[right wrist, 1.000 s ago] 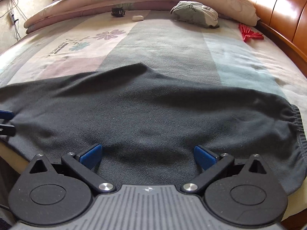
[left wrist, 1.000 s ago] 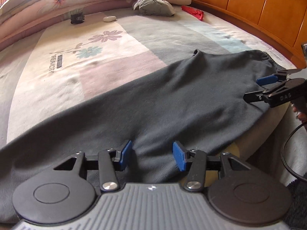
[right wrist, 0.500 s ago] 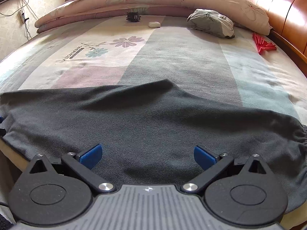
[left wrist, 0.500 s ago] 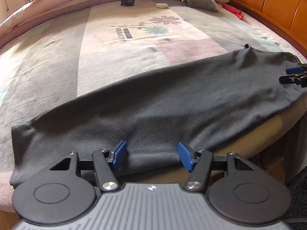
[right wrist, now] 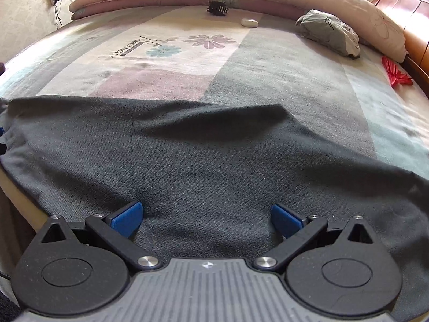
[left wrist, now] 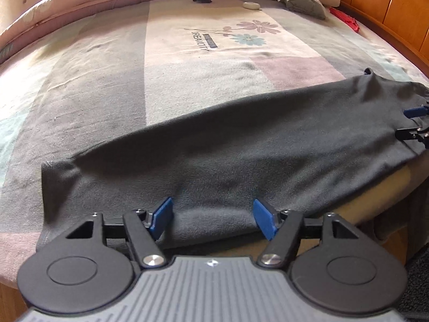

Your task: Fold clothes

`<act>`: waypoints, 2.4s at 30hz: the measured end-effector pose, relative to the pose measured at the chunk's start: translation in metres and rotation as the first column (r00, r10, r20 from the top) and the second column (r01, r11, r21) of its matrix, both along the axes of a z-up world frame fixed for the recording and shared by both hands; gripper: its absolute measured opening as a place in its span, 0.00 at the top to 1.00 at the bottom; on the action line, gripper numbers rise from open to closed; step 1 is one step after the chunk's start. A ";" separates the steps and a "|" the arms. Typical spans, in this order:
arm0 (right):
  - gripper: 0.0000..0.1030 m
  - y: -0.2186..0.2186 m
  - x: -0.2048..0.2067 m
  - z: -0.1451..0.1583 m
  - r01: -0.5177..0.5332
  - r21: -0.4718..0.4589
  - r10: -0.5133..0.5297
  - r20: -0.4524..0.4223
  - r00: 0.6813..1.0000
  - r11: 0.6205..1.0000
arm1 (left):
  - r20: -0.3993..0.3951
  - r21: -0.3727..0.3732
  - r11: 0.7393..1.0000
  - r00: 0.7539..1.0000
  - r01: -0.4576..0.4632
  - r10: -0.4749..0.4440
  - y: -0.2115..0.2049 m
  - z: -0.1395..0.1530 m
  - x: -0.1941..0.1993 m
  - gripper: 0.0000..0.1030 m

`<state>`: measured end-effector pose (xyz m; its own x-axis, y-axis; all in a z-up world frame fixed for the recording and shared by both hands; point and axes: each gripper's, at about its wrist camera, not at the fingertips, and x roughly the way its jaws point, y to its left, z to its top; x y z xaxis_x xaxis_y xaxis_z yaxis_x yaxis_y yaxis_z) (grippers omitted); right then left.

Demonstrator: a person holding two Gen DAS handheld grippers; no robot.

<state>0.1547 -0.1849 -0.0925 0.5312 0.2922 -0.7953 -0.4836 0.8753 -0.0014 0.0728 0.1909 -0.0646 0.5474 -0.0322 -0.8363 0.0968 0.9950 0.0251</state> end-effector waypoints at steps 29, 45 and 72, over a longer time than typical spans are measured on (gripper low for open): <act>0.00 0.004 0.000 0.000 -0.005 -0.017 0.005 0.006 1.000 1.000 | 0.073 0.018 0.994 0.992 -0.109 0.107 0.047 0.000 -0.021 0.30; 0.00 0.030 -0.004 0.031 -0.044 -0.049 0.047 0.056 0.997 0.998 | 0.155 -0.051 0.987 0.975 -0.153 0.159 0.081 0.011 -0.017 0.28; 0.00 0.145 0.011 0.046 -0.326 0.112 0.328 0.000 0.945 0.939 | 0.060 -0.031 0.990 0.988 -0.139 0.140 0.073 -0.011 -0.032 0.23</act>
<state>0.1661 -0.0400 -0.0468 0.3776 0.5325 -0.7575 -0.7422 0.6632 0.0962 0.0407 0.2636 -0.0758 0.5987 0.0266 -0.8005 -0.0440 0.9990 0.0003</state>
